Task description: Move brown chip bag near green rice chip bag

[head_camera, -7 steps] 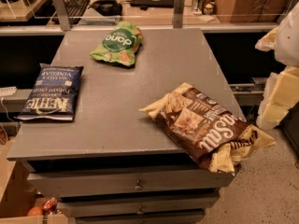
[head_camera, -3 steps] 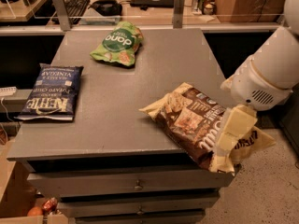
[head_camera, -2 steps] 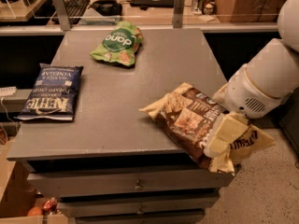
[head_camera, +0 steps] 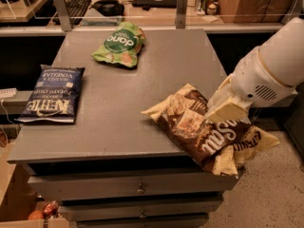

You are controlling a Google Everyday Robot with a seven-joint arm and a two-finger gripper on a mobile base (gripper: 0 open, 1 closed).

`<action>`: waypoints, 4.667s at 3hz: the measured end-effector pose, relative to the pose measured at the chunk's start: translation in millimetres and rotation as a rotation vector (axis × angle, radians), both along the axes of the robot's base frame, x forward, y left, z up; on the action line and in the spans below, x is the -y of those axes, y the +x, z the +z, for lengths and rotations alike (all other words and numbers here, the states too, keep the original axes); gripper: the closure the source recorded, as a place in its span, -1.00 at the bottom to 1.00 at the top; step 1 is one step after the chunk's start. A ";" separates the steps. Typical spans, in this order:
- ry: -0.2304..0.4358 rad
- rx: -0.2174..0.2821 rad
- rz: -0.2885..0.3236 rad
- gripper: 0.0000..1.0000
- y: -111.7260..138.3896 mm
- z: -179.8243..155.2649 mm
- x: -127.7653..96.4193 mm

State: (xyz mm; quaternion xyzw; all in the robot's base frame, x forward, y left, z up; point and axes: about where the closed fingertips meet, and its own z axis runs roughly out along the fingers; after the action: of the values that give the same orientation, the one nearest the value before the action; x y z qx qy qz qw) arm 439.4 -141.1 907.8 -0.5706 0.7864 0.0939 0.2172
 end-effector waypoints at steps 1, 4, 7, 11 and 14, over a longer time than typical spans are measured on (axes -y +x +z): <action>0.024 0.097 -0.010 0.71 11.9 46.5 -1.4; 0.022 0.111 -0.009 0.63 10.4 53.1 -3.0; 0.024 0.060 -0.088 -0.91 37.2 16.5 -12.8; 0.054 -0.033 -0.146 -0.65 37.0 -47.0 -12.5; 0.094 0.047 -0.164 0.74 49.1 -17.7 -12.4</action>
Offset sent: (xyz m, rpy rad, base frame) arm 0.0099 0.0012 0.0390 0.0200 -0.0814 -0.0085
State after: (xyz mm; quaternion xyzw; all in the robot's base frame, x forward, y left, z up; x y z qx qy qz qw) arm 488.5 -128.7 890.1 -0.4957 0.8197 0.0992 0.2691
